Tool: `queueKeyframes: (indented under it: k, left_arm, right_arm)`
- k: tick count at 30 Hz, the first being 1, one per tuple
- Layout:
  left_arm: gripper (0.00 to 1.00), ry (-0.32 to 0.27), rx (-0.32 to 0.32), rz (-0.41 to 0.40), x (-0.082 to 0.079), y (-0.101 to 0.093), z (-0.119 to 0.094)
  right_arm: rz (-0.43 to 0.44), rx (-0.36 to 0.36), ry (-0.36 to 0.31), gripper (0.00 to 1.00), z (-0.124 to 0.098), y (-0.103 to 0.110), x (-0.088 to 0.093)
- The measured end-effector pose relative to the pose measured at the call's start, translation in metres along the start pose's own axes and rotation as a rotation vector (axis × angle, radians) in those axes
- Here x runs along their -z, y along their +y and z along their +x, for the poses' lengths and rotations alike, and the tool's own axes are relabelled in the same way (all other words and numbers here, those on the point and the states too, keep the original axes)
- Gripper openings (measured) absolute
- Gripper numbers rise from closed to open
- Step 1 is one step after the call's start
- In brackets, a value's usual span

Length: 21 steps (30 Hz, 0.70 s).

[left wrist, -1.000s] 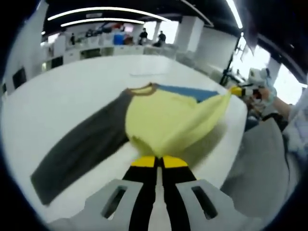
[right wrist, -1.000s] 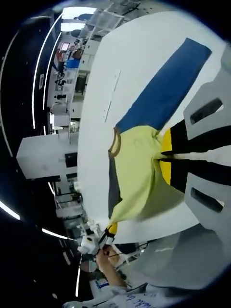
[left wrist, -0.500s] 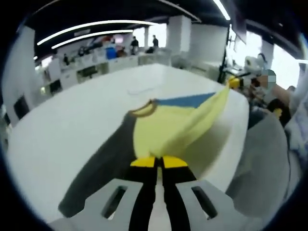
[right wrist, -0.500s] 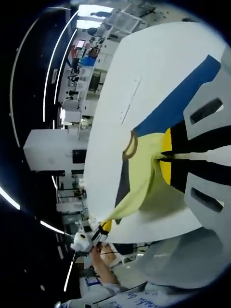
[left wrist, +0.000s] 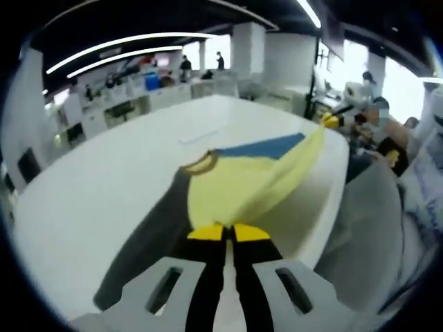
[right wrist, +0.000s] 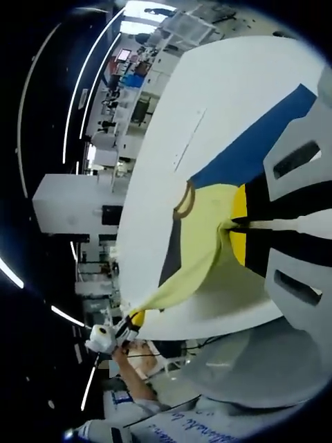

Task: Fold the garment on the visible template until the final outline fits inside the template.

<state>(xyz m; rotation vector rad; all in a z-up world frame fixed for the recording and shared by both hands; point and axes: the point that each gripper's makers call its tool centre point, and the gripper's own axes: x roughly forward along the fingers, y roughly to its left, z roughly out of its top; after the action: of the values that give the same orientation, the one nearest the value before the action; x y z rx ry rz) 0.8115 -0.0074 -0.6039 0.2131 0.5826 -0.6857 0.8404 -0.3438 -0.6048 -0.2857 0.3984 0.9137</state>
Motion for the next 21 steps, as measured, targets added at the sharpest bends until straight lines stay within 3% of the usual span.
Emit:
queueKeyframes:
  k: [6, 18, 21]
  left_arm:
    - [0.0, 0.001, 0.022, -0.006, 0.004, -0.009, -0.004]
    - [0.0, 0.069, 0.085, -0.061, 0.047, -0.037, -0.012]
    - [0.0, 0.057, 0.102, -0.113, 0.054, -0.044, -0.014]
  right_arm:
    - [0.019, 0.013, -0.004, 0.04, -0.005, 0.003, 0.007]
    - [0.073, -0.001, 0.03, 0.04, -0.006, 0.023, 0.034]
    - [0.079, -0.001, 0.051, 0.04, -0.005, 0.028, 0.044]
